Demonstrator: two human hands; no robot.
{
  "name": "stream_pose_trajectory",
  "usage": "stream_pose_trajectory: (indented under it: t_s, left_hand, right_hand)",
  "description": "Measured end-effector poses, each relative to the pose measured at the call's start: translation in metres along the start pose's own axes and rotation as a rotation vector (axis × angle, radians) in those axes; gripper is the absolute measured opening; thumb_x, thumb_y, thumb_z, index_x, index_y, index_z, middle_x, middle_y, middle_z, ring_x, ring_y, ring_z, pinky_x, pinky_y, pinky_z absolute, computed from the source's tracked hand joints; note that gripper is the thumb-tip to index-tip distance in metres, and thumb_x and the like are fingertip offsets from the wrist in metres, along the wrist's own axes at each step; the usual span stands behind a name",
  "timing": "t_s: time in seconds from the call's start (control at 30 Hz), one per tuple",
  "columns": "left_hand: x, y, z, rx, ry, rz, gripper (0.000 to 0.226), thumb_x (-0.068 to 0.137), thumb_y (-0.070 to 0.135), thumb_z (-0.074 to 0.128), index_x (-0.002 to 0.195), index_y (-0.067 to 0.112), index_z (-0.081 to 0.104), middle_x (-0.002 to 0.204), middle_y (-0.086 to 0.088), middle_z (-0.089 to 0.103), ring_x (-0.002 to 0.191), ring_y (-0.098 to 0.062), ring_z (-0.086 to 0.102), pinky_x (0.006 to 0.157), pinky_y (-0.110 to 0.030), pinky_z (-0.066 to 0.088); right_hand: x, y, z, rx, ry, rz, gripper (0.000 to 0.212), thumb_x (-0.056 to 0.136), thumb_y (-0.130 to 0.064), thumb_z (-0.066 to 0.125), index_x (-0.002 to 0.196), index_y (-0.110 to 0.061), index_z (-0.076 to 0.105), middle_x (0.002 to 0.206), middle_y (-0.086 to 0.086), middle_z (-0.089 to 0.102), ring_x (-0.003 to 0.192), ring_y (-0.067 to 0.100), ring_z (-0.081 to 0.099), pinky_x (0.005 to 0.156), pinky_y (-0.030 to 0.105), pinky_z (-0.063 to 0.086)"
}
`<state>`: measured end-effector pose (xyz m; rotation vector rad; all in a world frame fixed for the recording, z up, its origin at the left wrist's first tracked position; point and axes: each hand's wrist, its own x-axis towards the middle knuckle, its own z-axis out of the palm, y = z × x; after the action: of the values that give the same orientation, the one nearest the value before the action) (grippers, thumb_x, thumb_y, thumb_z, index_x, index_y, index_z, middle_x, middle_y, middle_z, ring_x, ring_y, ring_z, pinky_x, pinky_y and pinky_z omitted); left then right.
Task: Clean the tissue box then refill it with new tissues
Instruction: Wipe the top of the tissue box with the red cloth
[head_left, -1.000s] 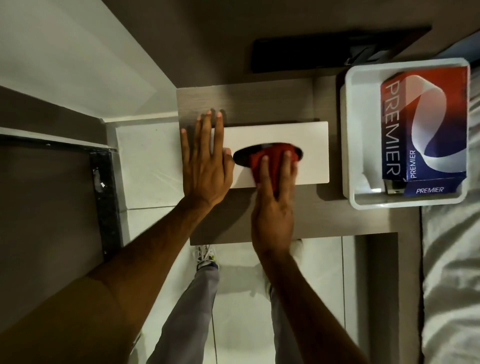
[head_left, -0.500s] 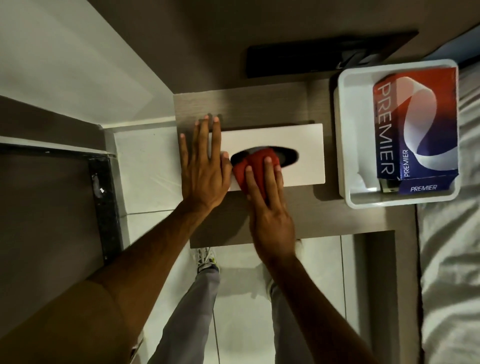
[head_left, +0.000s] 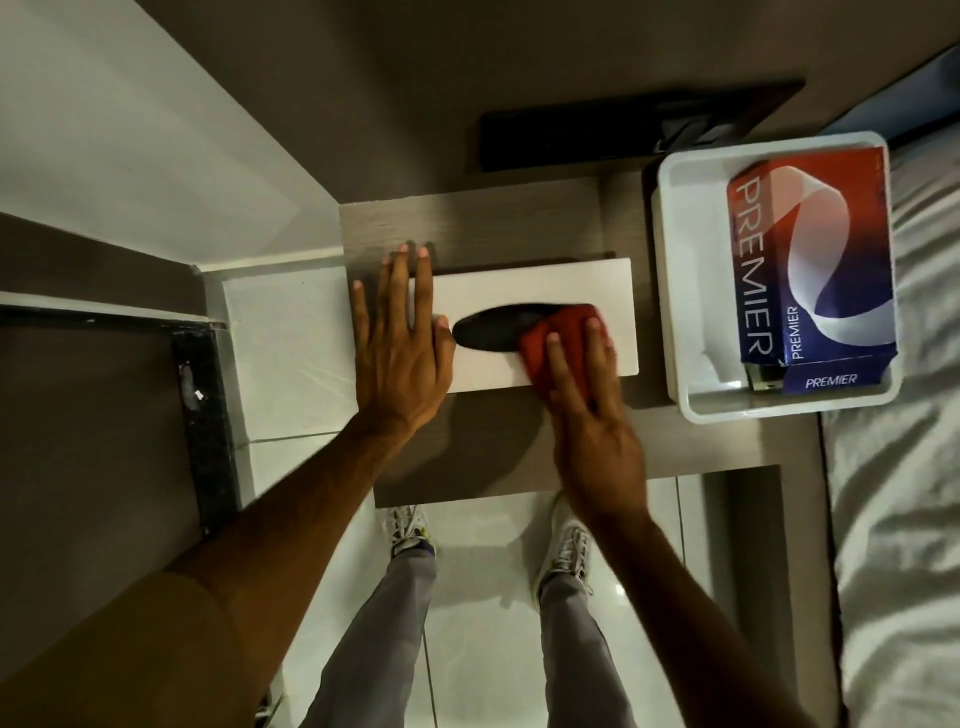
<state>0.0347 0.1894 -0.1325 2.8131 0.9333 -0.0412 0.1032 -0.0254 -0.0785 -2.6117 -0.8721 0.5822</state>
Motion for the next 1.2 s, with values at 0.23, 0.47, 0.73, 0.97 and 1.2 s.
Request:
stream_pose_trajectory:
  t_s: [0.23,0.47,0.73,0.97,1.2]
  left_hand:
    - [0.0,-0.001,-0.001,0.002,0.01,0.01,0.061,0.107,0.037,0.02,0.164,0.016,0.014,0.172,-0.012,0.021,0.16,-0.03,0.019,0.129,-0.058,0.017]
    - [-0.001,0.001,-0.008,0.006,-0.018,0.002,0.062,0.107,0.035,0.023,0.165,0.016,0.011,0.173,-0.012,0.017,0.161,-0.029,0.016,0.13,-0.057,0.014]
    - [-0.002,0.0,-0.005,0.038,-0.02,-0.01,0.064,0.106,0.041,0.016,0.165,0.019,0.007,0.173,-0.012,0.015,0.161,-0.03,0.013,0.13,-0.06,0.012]
    - [0.0,-0.001,-0.002,0.093,-0.029,-0.038,0.064,0.107,0.046,0.016,0.165,0.022,0.003,0.174,-0.011,0.013,0.161,-0.034,0.014,0.129,-0.062,0.012]
    - [-0.044,0.057,-0.012,0.046,0.065,0.201,0.072,0.104,0.048,0.025,0.165,0.017,0.003,0.174,-0.015,0.003,0.162,-0.032,0.001,0.13,-0.06,0.006]
  right_hand:
    - [0.07,-0.032,-0.003,0.107,0.092,0.152,0.075,0.103,-0.009,0.051,0.163,-0.03,0.012,0.172,0.006,-0.007,0.158,0.035,-0.002,0.105,0.056,0.05]
    - [0.067,-0.02,-0.011,0.051,0.036,0.119,0.086,0.098,-0.005,0.058,0.163,-0.035,0.01,0.172,0.001,-0.008,0.158,0.031,-0.002,0.108,0.055,0.047]
    - [0.061,-0.046,-0.003,0.022,-0.123,-0.11,0.097,0.091,0.01,0.056,0.162,-0.036,0.009,0.172,-0.002,-0.011,0.158,0.027,-0.005,0.082,0.039,0.064]
    - [-0.007,-0.004,-0.018,-0.024,-0.235,-0.146,0.099,0.088,0.012,0.056,0.162,-0.038,0.011,0.171,-0.006,-0.012,0.158,0.023,-0.003,0.093,0.046,0.061]
    - [-0.039,0.068,-0.076,0.079,0.164,0.129,0.074,0.092,0.009,0.059,0.156,-0.024,0.04,0.169,0.006,0.023,0.144,0.034,0.045,0.096,0.034,0.053]
